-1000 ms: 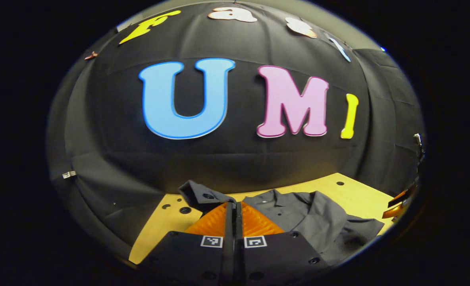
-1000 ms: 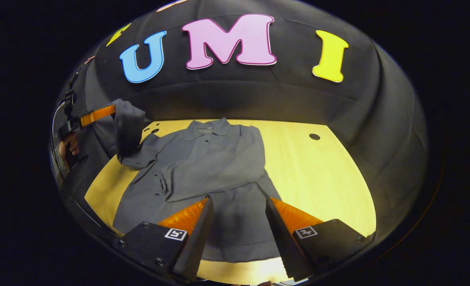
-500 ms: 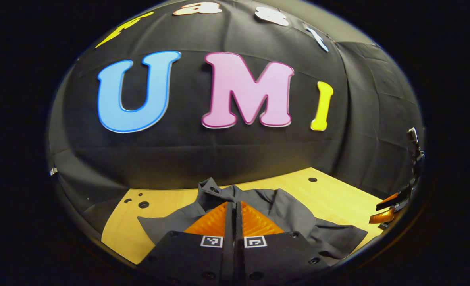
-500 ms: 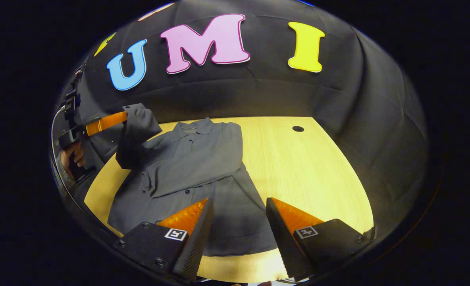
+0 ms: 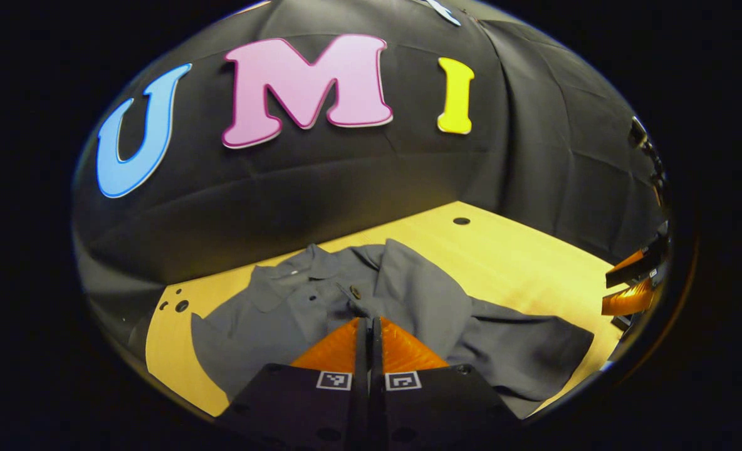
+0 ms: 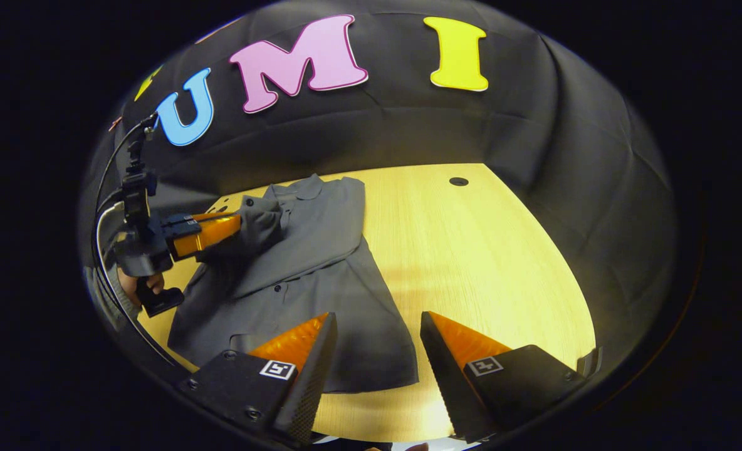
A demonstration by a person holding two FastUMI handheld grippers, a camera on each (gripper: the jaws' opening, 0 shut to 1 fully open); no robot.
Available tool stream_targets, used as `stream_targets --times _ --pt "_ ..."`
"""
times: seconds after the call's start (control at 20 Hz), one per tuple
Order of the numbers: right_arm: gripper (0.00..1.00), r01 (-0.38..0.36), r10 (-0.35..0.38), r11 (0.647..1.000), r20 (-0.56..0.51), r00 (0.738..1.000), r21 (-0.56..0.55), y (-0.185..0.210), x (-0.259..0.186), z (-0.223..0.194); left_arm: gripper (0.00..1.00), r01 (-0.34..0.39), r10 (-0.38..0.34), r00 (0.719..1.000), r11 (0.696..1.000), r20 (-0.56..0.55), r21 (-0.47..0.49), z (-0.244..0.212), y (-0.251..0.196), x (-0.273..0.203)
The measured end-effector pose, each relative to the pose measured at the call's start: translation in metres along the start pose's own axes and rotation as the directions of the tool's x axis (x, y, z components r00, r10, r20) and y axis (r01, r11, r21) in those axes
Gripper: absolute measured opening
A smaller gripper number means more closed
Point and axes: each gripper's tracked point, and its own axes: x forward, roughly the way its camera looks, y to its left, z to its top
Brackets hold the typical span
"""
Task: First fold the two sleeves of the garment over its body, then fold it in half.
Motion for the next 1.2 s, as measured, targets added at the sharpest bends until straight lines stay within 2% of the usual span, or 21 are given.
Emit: stream_targets --times 0.3,0.4,0.5,0.55,0.6,0.65,0.7,0.75,0.8,0.85,0.9,1.0,1.1,1.2 --pt "0.84 -0.011 0.012 1.000 -0.036 0.999 0.013 -0.010 0.003 -0.016 0.05 0.012 -0.012 0.998 1.000 -0.062 -0.003 -0.027 -0.031 0.018" --pt "0.84 -0.022 0.023 1.000 -0.053 0.998 0.019 -0.010 0.005 -0.022 0.07 0.053 -0.055 0.996 0.998 -0.072 -0.036 -0.031 -0.043 0.018" --pt "0.86 -0.027 0.028 0.999 -0.066 0.997 0.019 -0.010 0.005 -0.028 0.20 0.137 -0.143 0.988 0.986 -0.061 -0.097 -0.030 -0.063 0.011" --pt "0.86 -0.029 0.030 0.999 -0.072 0.997 0.018 -0.009 0.007 -0.029 0.17 0.164 -0.169 0.984 0.981 -0.049 -0.108 -0.027 -0.069 0.008" --pt "0.86 -0.029 0.030 0.999 -0.077 0.997 0.017 -0.010 0.007 -0.031 0.40 0.180 -0.185 0.982 0.978 -0.038 -0.108 -0.024 -0.072 0.004" --pt "0.86 -0.033 0.034 0.999 -0.082 0.996 0.018 -0.008 0.008 -0.033 0.41 0.194 -0.198 0.980 0.976 -0.029 -0.103 -0.022 -0.075 0.000" --pt "0.86 -0.034 0.035 0.999 -0.089 0.995 0.017 -0.008 0.009 -0.036 0.52 0.212 -0.215 0.976 0.972 -0.020 -0.099 -0.019 -0.079 -0.005" --pt "0.86 -0.037 0.038 0.999 -0.096 0.995 0.017 -0.008 0.010 -0.037 0.58 0.227 -0.229 0.973 0.969 -0.016 -0.096 -0.018 -0.084 -0.006" --pt "0.86 -0.037 0.038 0.999 -0.104 0.994 0.018 -0.008 0.011 -0.040 0.72 0.238 -0.241 0.970 0.967 -0.019 -0.092 -0.019 -0.088 -0.009" --pt "0.86 -0.036 0.038 0.999 -0.110 0.993 0.023 -0.009 0.013 -0.042 0.77 0.245 -0.248 0.968 0.965 -0.020 -0.092 -0.019 -0.088 -0.016" --pt "0.86 -0.037 0.041 0.999 -0.115 0.993 0.034 -0.008 0.013 -0.043 0.87 0.245 -0.248 0.969 0.965 -0.021 -0.098 -0.021 -0.086 -0.023" --pt "0.86 -0.032 0.037 0.998 -0.119 0.992 0.047 -0.010 0.012 -0.047 0.86 0.224 -0.229 0.973 0.967 -0.026 -0.121 -0.028 -0.075 -0.041" --pt "0.86 -0.023 0.028 0.999 -0.127 0.991 0.040 -0.015 0.010 -0.051 0.86 0.176 -0.181 0.983 0.975 -0.031 -0.139 -0.039 -0.053 -0.060" --pt "0.86 -0.020 0.024 0.999 -0.138 0.990 0.028 -0.017 0.010 -0.054 0.91 0.130 -0.138 0.990 0.980 -0.042 -0.149 -0.052 -0.031 -0.081"
